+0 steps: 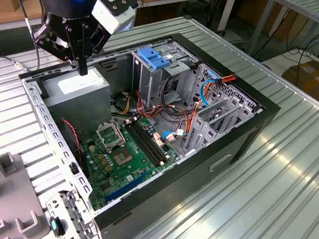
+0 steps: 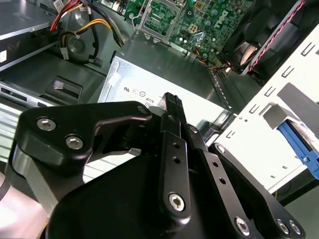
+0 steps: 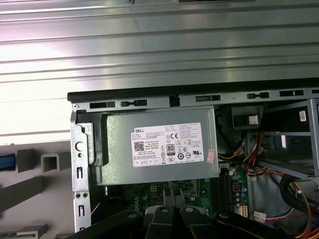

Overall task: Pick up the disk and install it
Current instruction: 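Reach for the disk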

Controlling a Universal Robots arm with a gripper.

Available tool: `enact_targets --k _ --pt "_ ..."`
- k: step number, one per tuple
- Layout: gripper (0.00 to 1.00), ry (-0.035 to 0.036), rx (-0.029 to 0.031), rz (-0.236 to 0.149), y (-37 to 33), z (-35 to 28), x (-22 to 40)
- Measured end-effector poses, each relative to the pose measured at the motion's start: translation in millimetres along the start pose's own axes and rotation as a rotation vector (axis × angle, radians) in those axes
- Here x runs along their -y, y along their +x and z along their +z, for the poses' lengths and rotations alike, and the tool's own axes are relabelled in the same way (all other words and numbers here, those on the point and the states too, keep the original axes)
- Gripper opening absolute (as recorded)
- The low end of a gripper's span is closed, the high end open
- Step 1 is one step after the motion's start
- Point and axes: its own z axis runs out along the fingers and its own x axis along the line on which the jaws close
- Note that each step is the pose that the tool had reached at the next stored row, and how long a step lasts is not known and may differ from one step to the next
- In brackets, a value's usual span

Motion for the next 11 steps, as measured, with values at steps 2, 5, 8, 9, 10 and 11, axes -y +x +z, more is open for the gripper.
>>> enact_targets --k 2,5,8,9,10,11 --pt "0.11 0.0 0.0 0.0 0.3 0.0 0.0" --pt "0.11 0.0 0.0 0.0 1.0 0.0 0.1" --pt "0.11 0.0 0.0 0.0 2.0 0.1 0.2" --pt "0.11 -0.0001 0.0 0.0 2.4 0.1 0.2" --pt "0.11 0.0 0.0 0.0 2.9 0.1 0.2" --pt "0.11 0.0 0.0 0.0 3.3 0.1 0.3"
